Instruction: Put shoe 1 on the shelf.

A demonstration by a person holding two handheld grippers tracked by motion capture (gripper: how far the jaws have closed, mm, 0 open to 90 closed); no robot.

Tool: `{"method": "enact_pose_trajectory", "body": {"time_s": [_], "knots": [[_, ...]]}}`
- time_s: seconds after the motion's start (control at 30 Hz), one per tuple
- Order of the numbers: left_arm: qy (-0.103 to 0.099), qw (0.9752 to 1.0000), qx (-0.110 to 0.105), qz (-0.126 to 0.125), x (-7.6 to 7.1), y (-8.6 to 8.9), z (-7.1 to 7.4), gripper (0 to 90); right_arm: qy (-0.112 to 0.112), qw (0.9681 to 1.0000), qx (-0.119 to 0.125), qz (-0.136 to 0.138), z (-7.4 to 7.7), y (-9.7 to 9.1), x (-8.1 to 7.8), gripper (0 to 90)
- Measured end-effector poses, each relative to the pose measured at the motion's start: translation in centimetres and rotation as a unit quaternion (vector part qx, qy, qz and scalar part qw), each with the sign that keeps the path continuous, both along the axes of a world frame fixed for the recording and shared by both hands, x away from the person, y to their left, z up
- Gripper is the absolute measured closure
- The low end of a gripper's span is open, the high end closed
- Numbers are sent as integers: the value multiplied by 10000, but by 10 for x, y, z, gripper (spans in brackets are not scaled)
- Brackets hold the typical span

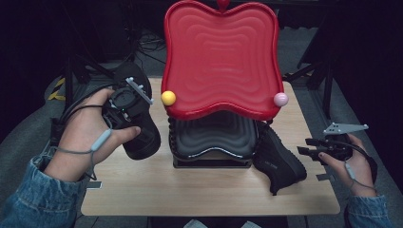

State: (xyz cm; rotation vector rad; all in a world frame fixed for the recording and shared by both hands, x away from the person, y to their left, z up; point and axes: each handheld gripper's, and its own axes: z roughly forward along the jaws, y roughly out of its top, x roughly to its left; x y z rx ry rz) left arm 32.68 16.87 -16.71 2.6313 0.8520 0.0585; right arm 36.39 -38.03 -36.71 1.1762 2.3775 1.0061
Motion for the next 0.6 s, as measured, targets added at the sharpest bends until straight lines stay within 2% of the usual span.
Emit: {"method": "enact_pose_trajectory", "body": {"time_s": [0.17,0.3,0.53,0.6], "knots": [[-62,9999,142,-16,-1,-2,11,874,5,10000,0,-2,1,1,-1,473],[-152,9997,168,-18,-3,-4,22,874,3,10000,5,-1,1,1,-1,473],[-181,9995,248,-1,-8,-7,34,874,-13,10000,2,23,2,1,-3,472],[-246,9993,274,1,-10,-9,44,874,15,10000,8,12,2,1,-3,471]]}}
